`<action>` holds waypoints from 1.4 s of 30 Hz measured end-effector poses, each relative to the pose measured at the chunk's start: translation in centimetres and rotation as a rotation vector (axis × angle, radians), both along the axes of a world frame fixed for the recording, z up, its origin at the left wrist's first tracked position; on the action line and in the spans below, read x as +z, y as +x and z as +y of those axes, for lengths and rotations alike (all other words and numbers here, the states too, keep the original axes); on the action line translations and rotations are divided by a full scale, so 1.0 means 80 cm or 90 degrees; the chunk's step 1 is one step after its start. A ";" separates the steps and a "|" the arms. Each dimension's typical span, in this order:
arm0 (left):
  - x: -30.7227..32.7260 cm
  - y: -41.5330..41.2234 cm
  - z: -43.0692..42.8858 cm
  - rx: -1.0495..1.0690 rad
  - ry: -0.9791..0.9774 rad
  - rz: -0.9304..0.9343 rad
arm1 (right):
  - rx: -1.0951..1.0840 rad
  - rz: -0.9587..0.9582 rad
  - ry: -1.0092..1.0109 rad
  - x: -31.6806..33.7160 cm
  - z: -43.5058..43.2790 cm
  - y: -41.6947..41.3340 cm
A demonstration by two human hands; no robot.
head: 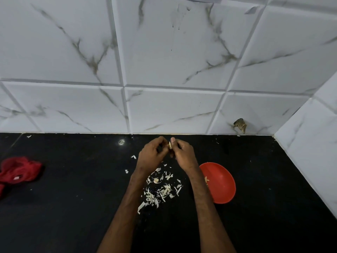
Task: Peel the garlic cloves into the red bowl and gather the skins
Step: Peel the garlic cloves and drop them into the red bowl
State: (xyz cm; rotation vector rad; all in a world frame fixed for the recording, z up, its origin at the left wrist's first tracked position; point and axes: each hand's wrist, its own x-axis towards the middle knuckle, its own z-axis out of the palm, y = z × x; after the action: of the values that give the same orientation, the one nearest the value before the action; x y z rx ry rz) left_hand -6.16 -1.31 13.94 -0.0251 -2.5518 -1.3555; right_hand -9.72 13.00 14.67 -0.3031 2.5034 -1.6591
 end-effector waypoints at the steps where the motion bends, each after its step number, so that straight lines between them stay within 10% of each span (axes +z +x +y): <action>1: 0.000 0.000 -0.001 -0.010 0.003 0.003 | 0.016 -0.002 -0.010 0.000 0.002 0.001; 17: -0.068 -0.012 0.047 0.054 0.139 -0.089 | -0.172 -0.444 -0.568 -0.032 0.080 0.010; 28: -0.163 0.019 0.077 0.056 0.012 -0.302 | -0.364 -0.489 -0.198 -0.112 0.169 0.020; 37: -0.175 0.042 0.042 0.160 0.122 -0.230 | -0.190 -0.050 0.098 -0.105 0.105 0.035; 42: -0.186 0.079 0.012 0.110 -0.061 -0.253 | 0.053 -0.112 0.286 -0.167 0.065 0.073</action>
State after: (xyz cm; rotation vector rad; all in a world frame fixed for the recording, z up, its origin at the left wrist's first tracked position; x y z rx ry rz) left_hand 0.18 -0.32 -0.98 0.4820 -2.8541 -1.2766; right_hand -3.87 18.23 1.29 -0.1975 2.5912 -1.0040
